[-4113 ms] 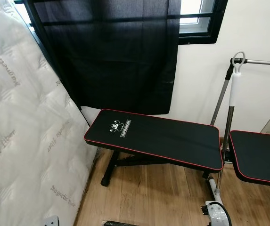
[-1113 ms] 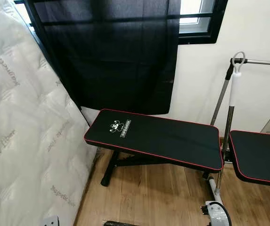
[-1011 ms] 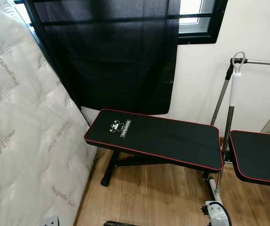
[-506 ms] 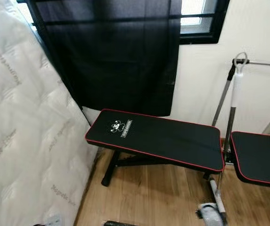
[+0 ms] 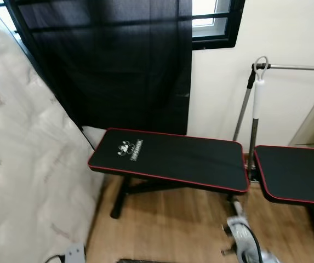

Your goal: Sweep floor

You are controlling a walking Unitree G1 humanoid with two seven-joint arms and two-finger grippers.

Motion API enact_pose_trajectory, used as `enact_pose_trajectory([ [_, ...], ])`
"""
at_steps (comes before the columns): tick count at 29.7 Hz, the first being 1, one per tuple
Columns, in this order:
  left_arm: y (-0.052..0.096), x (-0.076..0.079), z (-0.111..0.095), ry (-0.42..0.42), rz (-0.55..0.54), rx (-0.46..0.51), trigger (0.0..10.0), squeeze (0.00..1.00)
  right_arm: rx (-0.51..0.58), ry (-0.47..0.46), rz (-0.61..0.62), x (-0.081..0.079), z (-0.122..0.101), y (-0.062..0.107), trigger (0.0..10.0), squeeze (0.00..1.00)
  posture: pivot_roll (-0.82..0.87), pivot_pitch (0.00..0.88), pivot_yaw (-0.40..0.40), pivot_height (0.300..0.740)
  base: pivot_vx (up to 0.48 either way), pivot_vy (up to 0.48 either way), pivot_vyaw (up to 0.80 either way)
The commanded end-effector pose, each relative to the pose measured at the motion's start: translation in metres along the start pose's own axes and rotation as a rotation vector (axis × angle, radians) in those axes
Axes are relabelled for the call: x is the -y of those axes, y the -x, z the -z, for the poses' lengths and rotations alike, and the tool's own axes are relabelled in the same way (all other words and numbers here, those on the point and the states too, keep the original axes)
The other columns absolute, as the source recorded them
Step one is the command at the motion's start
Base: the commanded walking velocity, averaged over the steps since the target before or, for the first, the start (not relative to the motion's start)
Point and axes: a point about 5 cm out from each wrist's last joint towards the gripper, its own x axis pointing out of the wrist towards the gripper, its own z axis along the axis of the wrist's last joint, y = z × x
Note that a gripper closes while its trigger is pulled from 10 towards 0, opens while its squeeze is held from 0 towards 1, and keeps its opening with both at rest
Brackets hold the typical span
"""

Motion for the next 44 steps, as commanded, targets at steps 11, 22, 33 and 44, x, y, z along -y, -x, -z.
enact_pose_trajectory([
  [11,0.043,-0.011,-0.152,-0.309,0.090,0.840,10.0,0.00,0.555,-0.002,-0.213,-0.007,-0.139,0.012,10.0,0.00,0.04,0.000,-0.027,0.740,0.000,0.000,-0.65],
  [22,0.092,0.055,-0.164,-0.299,0.233,1.066,10.0,0.00,0.649,0.011,-0.248,-0.023,-0.135,0.026,10.0,0.00,0.04,0.000,-0.024,0.740,0.000,0.000,-0.80],
  [33,0.116,0.069,-0.162,-0.387,0.262,1.127,10.0,0.00,0.698,0.066,-0.211,-0.030,-0.114,0.062,10.0,0.00,0.04,0.000,-0.011,0.740,0.000,0.000,-0.80],
  [44,0.125,0.073,-0.168,-0.385,0.238,1.115,10.0,0.00,0.849,0.169,-0.222,-0.051,-0.129,0.099,10.0,0.00,0.04,0.000,0.014,0.740,0.000,0.000,-0.80],
])
